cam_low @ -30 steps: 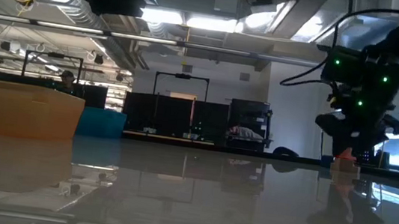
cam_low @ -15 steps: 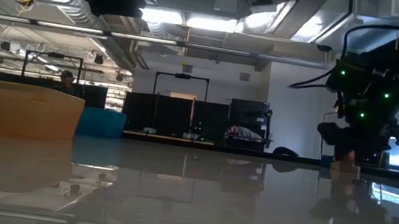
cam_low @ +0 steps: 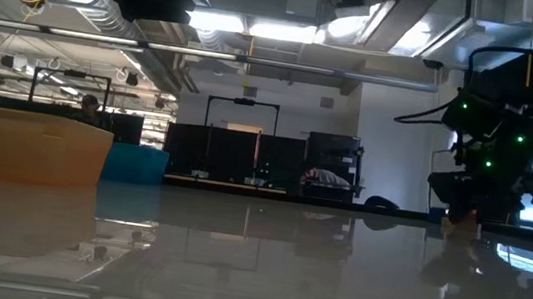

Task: Sort blocks by size
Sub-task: Put the light brown cube block into the blue bin

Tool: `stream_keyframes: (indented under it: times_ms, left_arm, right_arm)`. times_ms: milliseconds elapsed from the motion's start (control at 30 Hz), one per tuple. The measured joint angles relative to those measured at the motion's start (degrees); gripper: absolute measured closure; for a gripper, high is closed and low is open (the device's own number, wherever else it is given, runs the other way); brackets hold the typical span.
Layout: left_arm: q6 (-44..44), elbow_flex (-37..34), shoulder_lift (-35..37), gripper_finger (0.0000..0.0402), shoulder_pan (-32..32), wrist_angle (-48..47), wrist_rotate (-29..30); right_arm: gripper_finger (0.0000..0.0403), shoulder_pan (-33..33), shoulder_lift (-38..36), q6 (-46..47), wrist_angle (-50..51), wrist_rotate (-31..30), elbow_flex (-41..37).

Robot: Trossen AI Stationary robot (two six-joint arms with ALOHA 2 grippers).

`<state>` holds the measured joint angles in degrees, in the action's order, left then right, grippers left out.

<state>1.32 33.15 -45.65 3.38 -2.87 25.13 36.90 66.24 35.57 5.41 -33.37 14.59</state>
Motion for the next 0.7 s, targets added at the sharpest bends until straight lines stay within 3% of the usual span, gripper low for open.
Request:
stream_keyframes:
  times_ms: [200, 467, 700]
  left_arm:
    - [-0.02, 0.0, 0.0, 0.0196, 0.0, 0.0, 0.0]
    - [-0.15, 0.0, 0.0, 0.0196, -0.03, -0.07, 0.0]
    - [-1.75, 0.0, 0.0, 0.0196, -0.11, 0.02, 0.02]
  right_arm:
    - [0.0184, 1.37, 1.69, -2.65, -4.54, 1.25, -1.72]
    - [0.0274, 1.38, 2.16, -7.74, -7.73, 0.99, -2.05]
    - [0.0262, 1.32, 1.87, -9.31, -8.13, 4.49, -1.96]
